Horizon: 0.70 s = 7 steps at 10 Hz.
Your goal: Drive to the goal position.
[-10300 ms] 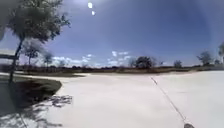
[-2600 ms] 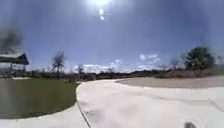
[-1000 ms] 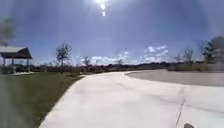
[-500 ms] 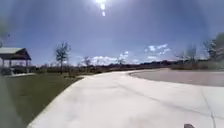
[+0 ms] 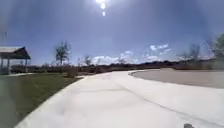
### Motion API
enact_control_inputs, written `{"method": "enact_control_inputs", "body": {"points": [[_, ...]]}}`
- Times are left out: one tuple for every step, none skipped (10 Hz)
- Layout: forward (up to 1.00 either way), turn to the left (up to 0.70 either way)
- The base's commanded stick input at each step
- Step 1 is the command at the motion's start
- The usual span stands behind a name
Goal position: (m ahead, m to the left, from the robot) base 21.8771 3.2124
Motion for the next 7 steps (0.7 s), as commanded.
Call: {"method": "enact_control_inputs", "body": {"points": [[1.00, 0.00], [1.00, 0.00], [1.00, 0.00], [1.00, 0.00], [1.00, 0.00], [1.00, 0.00], [1.00, 0.00]]}}
